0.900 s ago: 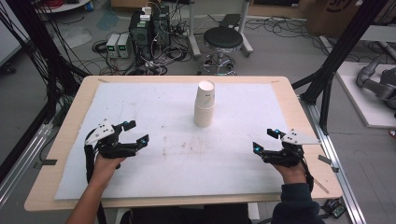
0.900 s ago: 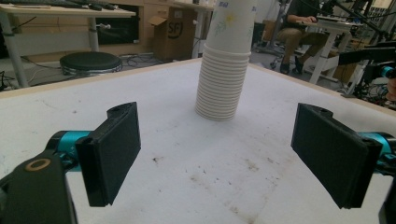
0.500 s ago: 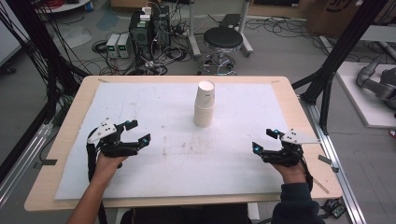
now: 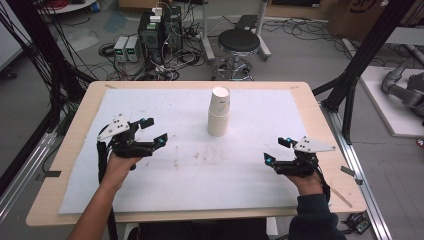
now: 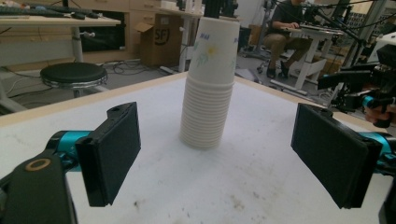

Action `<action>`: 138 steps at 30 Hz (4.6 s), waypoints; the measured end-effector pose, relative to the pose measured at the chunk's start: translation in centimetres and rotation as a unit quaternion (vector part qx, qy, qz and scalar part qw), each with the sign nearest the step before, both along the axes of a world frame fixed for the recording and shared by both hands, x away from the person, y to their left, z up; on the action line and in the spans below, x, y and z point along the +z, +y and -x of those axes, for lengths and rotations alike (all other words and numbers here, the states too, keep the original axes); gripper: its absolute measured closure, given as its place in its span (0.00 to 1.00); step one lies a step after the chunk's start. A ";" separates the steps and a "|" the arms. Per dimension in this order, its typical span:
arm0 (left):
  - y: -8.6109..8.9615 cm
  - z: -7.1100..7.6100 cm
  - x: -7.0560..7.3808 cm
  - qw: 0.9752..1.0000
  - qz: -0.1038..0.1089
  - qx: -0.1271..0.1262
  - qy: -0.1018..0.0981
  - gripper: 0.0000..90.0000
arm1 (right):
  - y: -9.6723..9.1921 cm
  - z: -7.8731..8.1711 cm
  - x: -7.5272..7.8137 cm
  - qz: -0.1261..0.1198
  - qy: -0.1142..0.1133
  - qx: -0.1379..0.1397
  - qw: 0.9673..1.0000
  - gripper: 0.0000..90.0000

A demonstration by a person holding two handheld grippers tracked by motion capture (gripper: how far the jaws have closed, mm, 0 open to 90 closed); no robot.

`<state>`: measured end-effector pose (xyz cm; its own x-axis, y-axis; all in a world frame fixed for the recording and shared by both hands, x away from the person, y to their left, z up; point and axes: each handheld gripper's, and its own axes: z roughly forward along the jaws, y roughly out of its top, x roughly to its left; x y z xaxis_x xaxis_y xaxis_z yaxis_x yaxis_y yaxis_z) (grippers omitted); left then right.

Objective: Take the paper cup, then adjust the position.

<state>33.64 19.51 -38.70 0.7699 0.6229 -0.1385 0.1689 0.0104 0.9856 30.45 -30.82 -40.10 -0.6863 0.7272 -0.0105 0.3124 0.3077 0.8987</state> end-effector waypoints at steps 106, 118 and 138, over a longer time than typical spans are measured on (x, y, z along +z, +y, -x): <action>-4.0 -3.8 8.5 0.996 -0.008 -0.086 -0.034 0.40 | 4.1 -0.3 0.6 -0.017 0.027 0.089 0.996 0.21; -3.9 -2.0 5.2 0.995 -0.019 -0.097 -0.011 0.40 | 6.8 -1.4 0.5 -0.014 0.044 0.128 0.991 0.21; -6.9 0.2 1.9 0.987 -0.035 -0.157 0.017 0.40 | 10.5 -1.4 0.9 -0.024 0.041 0.196 0.979 0.21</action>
<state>33.39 12.61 -36.85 0.9223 0.3626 -0.1333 0.1865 -0.1156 0.9756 31.82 -20.30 -39.17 -0.9102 0.4056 0.0844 0.2503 0.3762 0.8921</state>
